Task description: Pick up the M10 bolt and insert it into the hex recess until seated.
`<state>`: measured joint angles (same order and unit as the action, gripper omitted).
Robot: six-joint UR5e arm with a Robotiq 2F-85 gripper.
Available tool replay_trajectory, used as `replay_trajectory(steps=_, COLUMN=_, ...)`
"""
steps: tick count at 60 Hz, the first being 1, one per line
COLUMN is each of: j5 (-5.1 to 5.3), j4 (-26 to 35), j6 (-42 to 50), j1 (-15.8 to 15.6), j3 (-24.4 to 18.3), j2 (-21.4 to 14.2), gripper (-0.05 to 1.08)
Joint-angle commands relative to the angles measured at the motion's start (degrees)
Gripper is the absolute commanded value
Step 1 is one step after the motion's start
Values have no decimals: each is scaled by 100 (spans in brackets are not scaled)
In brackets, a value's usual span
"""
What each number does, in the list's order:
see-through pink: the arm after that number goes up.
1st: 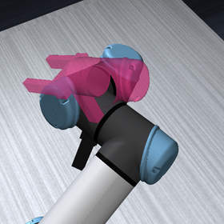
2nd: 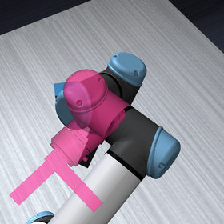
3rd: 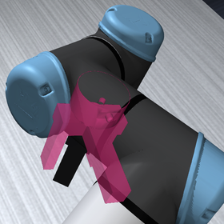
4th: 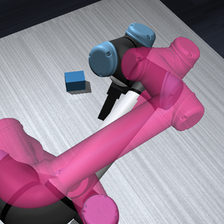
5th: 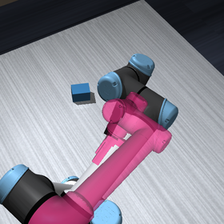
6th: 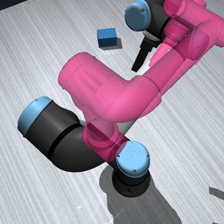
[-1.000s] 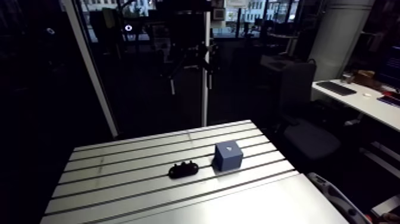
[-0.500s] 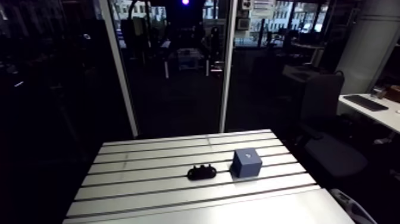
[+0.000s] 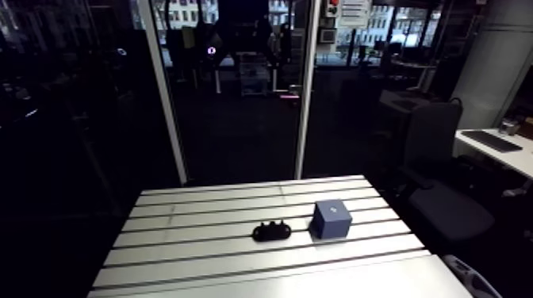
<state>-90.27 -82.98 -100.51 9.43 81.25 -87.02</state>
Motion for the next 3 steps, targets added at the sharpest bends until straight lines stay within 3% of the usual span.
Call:
replay_trajectory(steps=1, j5=23, j4=-2, j6=0, j1=-2, j3=34, j2=13, gripper=1)
replay_trajectory(steps=3, j5=23, j4=-3, j6=0, j1=-2, j3=43, j2=14, gripper=1)
